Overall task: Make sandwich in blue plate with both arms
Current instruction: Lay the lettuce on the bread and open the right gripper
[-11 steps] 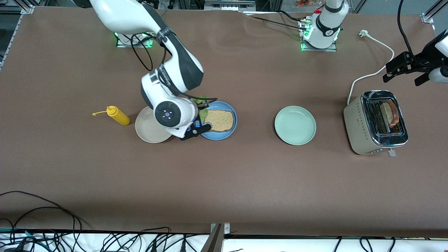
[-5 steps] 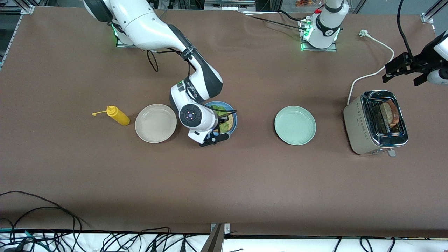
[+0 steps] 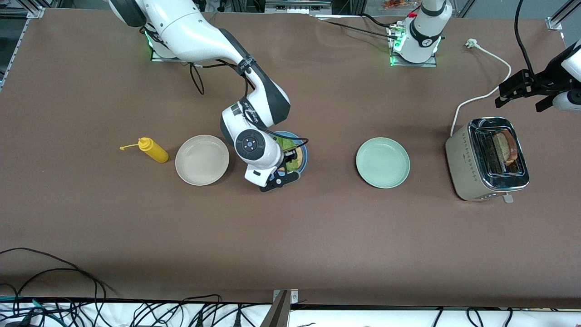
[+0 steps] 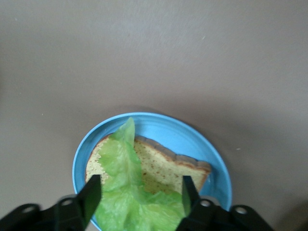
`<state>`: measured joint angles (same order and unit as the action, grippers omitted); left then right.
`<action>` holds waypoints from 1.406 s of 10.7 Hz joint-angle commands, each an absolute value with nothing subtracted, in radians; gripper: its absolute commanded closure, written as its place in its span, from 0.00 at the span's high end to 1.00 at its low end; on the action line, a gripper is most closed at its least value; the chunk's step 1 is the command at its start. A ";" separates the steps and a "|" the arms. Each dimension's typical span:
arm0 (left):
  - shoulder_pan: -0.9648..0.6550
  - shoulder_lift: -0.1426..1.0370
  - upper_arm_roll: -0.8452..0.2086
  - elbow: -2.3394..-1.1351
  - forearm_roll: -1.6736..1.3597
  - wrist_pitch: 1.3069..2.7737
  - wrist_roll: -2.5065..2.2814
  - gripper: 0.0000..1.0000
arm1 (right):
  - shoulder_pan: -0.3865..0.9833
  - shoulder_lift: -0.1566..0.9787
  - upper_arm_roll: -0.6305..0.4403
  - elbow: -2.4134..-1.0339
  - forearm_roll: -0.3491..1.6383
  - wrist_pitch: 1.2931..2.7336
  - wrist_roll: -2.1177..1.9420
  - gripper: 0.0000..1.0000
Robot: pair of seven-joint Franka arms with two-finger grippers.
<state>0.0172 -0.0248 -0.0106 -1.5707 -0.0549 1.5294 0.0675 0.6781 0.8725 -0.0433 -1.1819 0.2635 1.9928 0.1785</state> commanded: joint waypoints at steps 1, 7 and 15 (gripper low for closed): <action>0.015 -0.015 -0.005 -1.557 -0.064 1.516 0.089 1.00 | 0.680 0.767 -0.112 -1.184 0.163 1.834 0.141 1.00; 0.015 -0.017 -0.008 -1.560 -0.064 1.516 0.087 1.00 | 0.664 0.595 -0.360 -1.187 0.176 1.539 -0.177 1.00; 0.017 -0.017 -0.008 -1.565 -0.064 1.514 0.084 1.00 | 0.401 0.425 -0.436 -1.408 0.244 1.471 -0.855 1.00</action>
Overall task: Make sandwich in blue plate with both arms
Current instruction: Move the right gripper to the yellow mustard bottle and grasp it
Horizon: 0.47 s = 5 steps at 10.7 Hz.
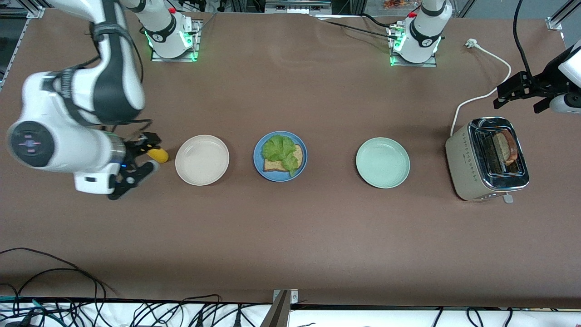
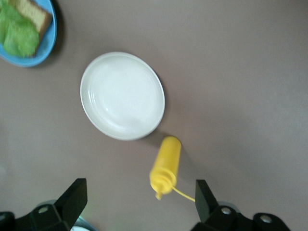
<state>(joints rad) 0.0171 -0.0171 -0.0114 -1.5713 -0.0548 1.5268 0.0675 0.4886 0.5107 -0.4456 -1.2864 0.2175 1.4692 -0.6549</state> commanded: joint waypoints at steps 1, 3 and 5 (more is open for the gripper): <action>0.017 -0.017 -0.008 -1.565 -0.064 1.514 0.083 1.00 | 0.353 0.419 -0.436 -1.431 0.245 1.471 -0.973 1.00; 0.017 -0.017 -0.009 -1.566 -0.063 1.514 0.083 1.00 | 0.229 0.431 -0.436 -1.480 0.274 1.477 -1.221 1.00; 0.017 -0.017 -0.009 -1.568 -0.063 1.513 0.083 1.00 | 0.113 0.501 -0.437 -1.485 0.363 1.479 -1.471 1.00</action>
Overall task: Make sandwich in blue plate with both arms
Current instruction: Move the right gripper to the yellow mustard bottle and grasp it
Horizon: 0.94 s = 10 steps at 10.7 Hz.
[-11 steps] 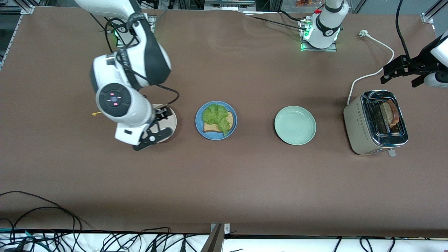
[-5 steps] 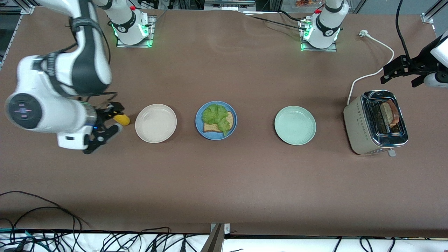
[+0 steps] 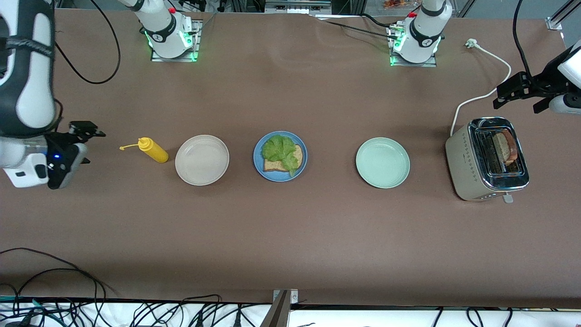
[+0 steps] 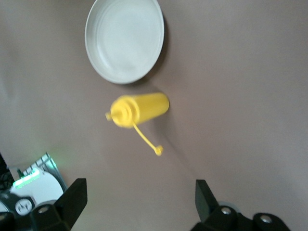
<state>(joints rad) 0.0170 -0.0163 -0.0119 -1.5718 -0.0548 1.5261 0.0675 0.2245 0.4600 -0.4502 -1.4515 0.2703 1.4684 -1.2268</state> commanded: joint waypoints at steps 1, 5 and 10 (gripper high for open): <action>0.017 -0.017 -0.009 -1.568 -0.063 1.511 0.083 1.00 | 0.071 0.556 -0.437 -1.482 0.420 1.479 -1.618 1.00; 0.015 -0.015 -0.011 -1.568 -0.063 1.509 0.083 1.00 | -0.011 0.733 -0.439 -1.482 0.605 1.460 -1.993 1.00; 0.017 -0.015 -0.011 -1.568 -0.063 1.509 0.083 1.00 | -0.032 0.911 -0.453 -1.486 0.926 1.351 -2.382 1.00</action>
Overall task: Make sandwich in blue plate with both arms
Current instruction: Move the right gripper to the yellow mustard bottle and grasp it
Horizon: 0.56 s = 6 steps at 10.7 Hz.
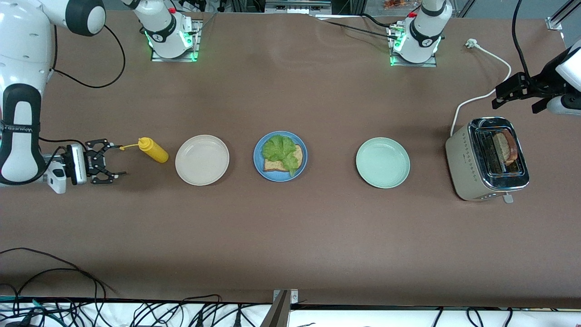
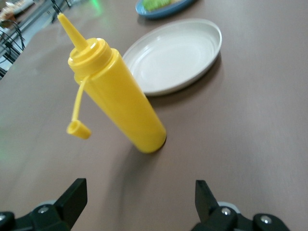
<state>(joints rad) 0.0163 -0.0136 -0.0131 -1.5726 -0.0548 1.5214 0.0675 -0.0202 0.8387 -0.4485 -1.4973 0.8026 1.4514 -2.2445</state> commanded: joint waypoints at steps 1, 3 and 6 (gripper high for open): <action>0.017 -0.015 -0.011 -1.568 -0.063 1.511 0.083 1.00 | -0.032 0.940 -0.449 -1.486 0.948 1.298 -2.402 1.00; 0.015 -0.015 -0.011 -1.568 -0.063 1.509 0.083 1.00 | -0.032 0.957 -0.425 -1.488 0.982 1.257 -2.421 1.00; 0.015 -0.015 -0.011 -1.568 -0.063 1.509 0.083 1.00 | -0.028 0.985 -0.396 -1.489 1.028 1.192 -2.428 1.00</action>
<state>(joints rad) 0.0163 -0.0133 -0.0131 -1.5727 -0.0548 1.5212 0.0675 -0.0233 0.9636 -0.4077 -1.4988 0.9788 1.2565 -2.4095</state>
